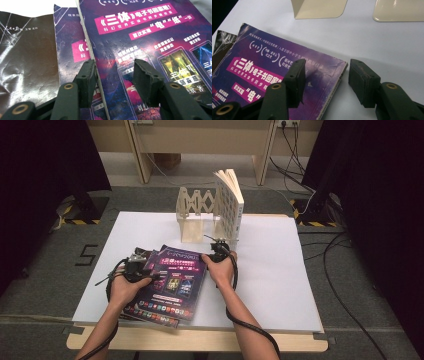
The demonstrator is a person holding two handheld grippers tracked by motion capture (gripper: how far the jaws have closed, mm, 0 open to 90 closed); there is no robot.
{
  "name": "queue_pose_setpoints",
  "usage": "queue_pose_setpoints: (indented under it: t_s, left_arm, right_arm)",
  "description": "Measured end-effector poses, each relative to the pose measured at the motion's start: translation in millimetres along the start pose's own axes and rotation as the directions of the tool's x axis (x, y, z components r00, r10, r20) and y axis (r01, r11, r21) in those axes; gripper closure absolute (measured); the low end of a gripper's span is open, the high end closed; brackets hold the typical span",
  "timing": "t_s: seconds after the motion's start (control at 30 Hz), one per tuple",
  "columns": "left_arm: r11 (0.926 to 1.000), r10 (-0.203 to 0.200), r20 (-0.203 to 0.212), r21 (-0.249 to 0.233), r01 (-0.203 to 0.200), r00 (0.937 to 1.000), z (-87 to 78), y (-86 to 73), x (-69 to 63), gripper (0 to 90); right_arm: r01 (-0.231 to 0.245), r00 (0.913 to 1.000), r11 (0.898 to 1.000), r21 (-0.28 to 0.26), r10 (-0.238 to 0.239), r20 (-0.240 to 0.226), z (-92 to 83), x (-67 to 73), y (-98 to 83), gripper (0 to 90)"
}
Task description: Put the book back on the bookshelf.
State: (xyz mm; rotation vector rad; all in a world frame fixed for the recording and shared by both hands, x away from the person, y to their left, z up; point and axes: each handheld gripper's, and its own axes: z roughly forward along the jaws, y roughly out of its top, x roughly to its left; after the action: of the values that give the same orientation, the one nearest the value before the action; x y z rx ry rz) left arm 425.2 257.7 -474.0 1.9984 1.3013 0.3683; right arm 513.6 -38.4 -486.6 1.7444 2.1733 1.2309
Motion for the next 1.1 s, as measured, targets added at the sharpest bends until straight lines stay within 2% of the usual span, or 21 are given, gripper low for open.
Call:
queue_pose_setpoints:
  t_s: [0.03,0.07,0.23,0.43,0.5,0.53,0.63,0.7,0.73,0.77,0.8,1.0,1.1]
  left_arm:
    - [1.0,0.0,0.0,0.0,0.0,1.0,0.0,0.0,0.0,51.6]
    - [1.0,0.0,-0.001,0.0,0.0,1.0,0.2,0.2,-0.2,51.6]
    - [0.9999,0.012,-0.009,0.002,-0.012,0.9999,0.8,1.2,-1.5,51.4]
    - [0.9999,0.006,-0.008,0.008,-0.006,1.0,0.3,1.4,-1.1,51.7]
    - [0.9999,0.012,-0.011,0.01,-0.012,0.9999,0.1,1.6,-1.1,51.8]
    - [1.0,0.005,-0.016,0.005,-0.005,0.9999,0.0,0.8,-1.6,52.1]
    - [1.0,0.006,-0.023,0.003,-0.006,0.9997,0.0,0.5,-1.5,52.4]
    - [1.0,0.004,-0.026,0.003,-0.004,0.9997,-0.1,0.6,-2.4,52.8]
    - [0.9999,0.01,-0.035,0.001,-0.01,0.9993,-0.2,0.4,-3.5,52.8]
    - [0.9999,0.01,-0.035,0.001,-0.01,0.9993,-0.2,0.4,-3.5,52.9]
    - [0.9998,0.019,-0.041,0.001,-0.019,0.999,-0.4,0.4,-4.4,52.9]
    - [0.9999,0.014,-0.036,0.001,-0.014,0.9993,-0.4,0.4,-3.5,52.9]
    - [0.9998,0.019,-0.038,0.006,-0.019,0.9991,-0.9,0.6,-3.4,52.9]
  right_arm:
    - [0.0,1.0,1.0,0.0,0.0,0.0,0.0,0.0,0.0,48.3]
    - [-0.023,0.9997,1.0,0.004,0.023,-0.005,0.9,0.6,-0.5,47.7]
    - [-0.01,0.9999,1.0,0.013,0.01,0.005,1.3,2.2,1.2,48.7]
    - [-0.014,0.9998,1.0,-0.014,0.014,0.014,-5.7,4.9,3.3,57.7]
    - [-0.016,0.9999,0.999,-0.033,0.016,0.003,-10.0,5.4,5.5,61.1]
    - [-0.022,0.9996,0.999,-0.047,0.022,-0.017,-15.1,6.4,8.4,63.3]
    - [-0.026,0.9994,0.998,-0.049,0.024,-0.026,-18.0,8.0,10.2,64.0]
    - [-0.033,0.9989,0.999,-0.038,0.031,-0.036,-18.9,7.9,10.9,63.5]
    - [-0.058,0.9958,0.998,0.007,0.059,-0.07,-17.9,6.9,9.4,62.2]
    - [-0.058,0.9958,0.998,0.007,0.059,-0.07,-17.9,6.9,9.4,62.2]
    - [-0.046,0.9966,0.998,0.035,0.048,-0.067,-14.7,7.7,6.4,60.9]
    - [-0.062,0.9957,0.998,0.033,0.064,-0.067,-11.1,5.1,3.4,62.1]
    - [-0.074,0.9936,0.996,0.04,0.077,-0.082,-13.5,5.8,7.4,67.0]
